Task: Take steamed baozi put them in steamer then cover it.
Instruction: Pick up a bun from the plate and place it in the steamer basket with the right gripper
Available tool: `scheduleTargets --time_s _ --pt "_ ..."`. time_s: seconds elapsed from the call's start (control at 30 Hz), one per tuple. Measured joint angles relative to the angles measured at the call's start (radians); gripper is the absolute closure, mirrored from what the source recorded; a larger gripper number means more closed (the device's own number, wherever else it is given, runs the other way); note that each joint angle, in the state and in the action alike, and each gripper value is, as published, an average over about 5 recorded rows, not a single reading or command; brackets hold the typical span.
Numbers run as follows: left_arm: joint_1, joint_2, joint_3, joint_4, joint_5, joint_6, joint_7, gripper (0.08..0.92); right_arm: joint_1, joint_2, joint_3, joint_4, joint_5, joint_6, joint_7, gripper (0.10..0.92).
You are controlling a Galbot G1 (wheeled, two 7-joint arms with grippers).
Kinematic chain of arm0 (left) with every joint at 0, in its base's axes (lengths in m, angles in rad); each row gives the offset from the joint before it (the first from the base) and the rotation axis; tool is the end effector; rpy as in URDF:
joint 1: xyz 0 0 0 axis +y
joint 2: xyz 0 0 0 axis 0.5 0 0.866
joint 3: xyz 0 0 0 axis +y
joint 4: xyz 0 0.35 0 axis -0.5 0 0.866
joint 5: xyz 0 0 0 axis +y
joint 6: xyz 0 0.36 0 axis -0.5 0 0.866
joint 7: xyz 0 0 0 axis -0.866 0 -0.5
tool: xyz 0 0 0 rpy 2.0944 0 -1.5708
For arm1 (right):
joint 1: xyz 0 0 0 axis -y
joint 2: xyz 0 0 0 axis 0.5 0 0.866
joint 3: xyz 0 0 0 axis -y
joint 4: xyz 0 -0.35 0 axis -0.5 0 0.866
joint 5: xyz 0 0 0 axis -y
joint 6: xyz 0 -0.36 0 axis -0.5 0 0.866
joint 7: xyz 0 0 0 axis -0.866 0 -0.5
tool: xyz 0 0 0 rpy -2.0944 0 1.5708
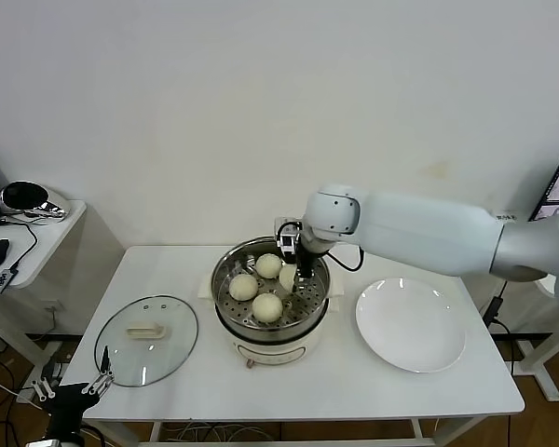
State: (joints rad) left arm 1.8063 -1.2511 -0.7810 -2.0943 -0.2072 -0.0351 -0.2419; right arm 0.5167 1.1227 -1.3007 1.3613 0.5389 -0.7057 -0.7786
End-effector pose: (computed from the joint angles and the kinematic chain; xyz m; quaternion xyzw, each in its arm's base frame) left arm 0.1248 0.1288 -0.3065 0.1347 -0.9828 -0.1092 0.0634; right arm 0.5300 0.1231 -0.0920 0.4916 -0.5926 0.5255 0.3620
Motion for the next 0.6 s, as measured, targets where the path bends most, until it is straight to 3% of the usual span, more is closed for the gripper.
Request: scheduleTargets --time_s 0.37,0.6 --pt "-0.003 -0.001 0.001 0.002 0.004 -0.001 0.001 0.177 -0.050 0.017 0.006 -0.049 -0.032 -0.012 0.002 0.378" --pt "-0.003 -0.003 0.001 0.002 0.005 -0.001 0.001 0.177 -0.049 0.006 0.026 -0.044 -0.035 -0.015 -0.002 0.231"
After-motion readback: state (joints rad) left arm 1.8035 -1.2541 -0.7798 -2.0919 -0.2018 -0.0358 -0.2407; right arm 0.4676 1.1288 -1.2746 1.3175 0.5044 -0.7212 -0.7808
